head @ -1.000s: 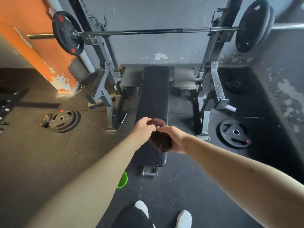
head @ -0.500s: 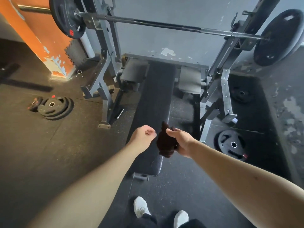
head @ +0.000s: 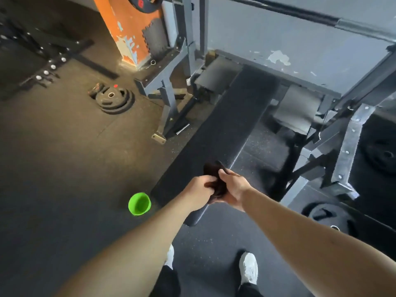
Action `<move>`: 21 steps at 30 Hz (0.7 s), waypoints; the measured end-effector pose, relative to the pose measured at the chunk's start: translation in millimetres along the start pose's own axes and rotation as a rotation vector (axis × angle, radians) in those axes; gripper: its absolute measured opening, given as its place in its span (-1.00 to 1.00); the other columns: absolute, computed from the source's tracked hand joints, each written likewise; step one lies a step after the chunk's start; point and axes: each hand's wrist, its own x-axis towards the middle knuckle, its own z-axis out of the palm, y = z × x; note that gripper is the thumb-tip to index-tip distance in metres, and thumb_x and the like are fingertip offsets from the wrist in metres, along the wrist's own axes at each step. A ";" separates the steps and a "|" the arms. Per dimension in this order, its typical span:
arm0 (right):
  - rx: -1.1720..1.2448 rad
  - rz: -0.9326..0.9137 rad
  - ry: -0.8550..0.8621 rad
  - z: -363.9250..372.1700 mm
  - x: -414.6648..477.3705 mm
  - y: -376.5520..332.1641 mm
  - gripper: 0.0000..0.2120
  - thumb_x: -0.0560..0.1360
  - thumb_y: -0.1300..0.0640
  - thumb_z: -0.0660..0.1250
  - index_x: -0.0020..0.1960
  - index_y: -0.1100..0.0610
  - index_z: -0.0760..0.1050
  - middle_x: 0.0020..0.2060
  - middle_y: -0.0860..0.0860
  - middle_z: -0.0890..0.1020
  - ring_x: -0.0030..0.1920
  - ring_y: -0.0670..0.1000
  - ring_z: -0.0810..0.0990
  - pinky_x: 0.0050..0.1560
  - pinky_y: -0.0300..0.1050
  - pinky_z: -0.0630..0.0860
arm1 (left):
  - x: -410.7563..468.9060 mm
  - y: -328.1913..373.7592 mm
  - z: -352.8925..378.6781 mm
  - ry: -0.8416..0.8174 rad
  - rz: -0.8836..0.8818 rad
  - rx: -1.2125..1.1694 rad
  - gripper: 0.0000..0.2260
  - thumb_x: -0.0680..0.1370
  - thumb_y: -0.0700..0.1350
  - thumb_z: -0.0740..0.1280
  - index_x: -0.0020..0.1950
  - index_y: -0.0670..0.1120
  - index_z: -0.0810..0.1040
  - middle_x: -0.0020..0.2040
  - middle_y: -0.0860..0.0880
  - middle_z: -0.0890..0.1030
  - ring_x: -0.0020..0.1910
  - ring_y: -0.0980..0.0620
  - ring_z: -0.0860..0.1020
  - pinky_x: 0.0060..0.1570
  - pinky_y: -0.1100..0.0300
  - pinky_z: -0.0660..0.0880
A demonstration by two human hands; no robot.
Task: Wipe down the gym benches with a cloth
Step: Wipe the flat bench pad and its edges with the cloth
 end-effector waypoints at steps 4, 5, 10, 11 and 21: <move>-0.101 0.028 0.071 -44.8 24.1 5.5 -0.69 0.70 0.10 0.20 0.43 0.08 0.44 0.14 0.24 0.65 0.00 0.32 0.71 0.01 0.42 0.61 | 4.4 -30.8 33.8 0.182 -0.136 -0.087 -0.77 0.62 -0.22 0.28 0.13 0.05 0.65 0.04 0.05 0.71 -0.02 0.13 0.67 0.10 0.10 0.60; -0.137 0.032 0.066 -54.2 28.5 8.2 -0.66 0.71 0.09 0.19 0.46 0.08 0.41 0.13 0.24 0.66 -0.02 0.32 0.71 -0.06 0.34 0.64 | 3.4 -42.5 39.8 0.226 -0.179 -0.102 -0.78 0.62 -0.23 0.27 0.12 0.02 0.64 0.03 0.03 0.71 -0.07 0.13 0.67 0.06 0.10 0.60; -0.367 -0.020 0.097 -67.9 39.5 27.2 -0.67 0.71 0.16 0.15 0.46 0.00 0.40 -0.04 0.23 0.68 -0.21 0.26 0.73 -0.23 0.25 0.66 | -9.6 -95.2 54.1 0.319 -0.341 0.055 -0.72 0.61 -0.21 0.24 0.26 -0.08 0.63 0.13 -0.05 0.69 0.11 -0.07 0.64 0.02 0.16 0.51; -0.428 -0.046 0.115 -68.2 42.8 34.0 -0.62 0.70 0.17 0.16 0.50 0.01 0.38 -0.02 0.21 0.68 -0.19 0.24 0.73 -0.17 0.26 0.67 | -12.3 -104.9 56.2 0.327 -0.362 0.077 -0.72 0.61 -0.20 0.25 0.27 -0.08 0.62 0.17 -0.06 0.68 0.15 -0.10 0.63 0.04 0.15 0.52; -1.264 -0.632 -0.027 -45.2 174.7 162.3 -0.52 0.71 0.03 0.05 0.60 -0.23 0.16 0.38 -0.02 0.54 0.28 0.08 0.56 0.21 0.00 0.58 | 72.8 -248.9 73.6 0.580 -0.271 0.292 -0.78 0.61 -0.15 0.30 0.23 -0.10 0.62 0.21 -0.11 0.63 0.20 -0.15 0.58 0.16 0.02 0.51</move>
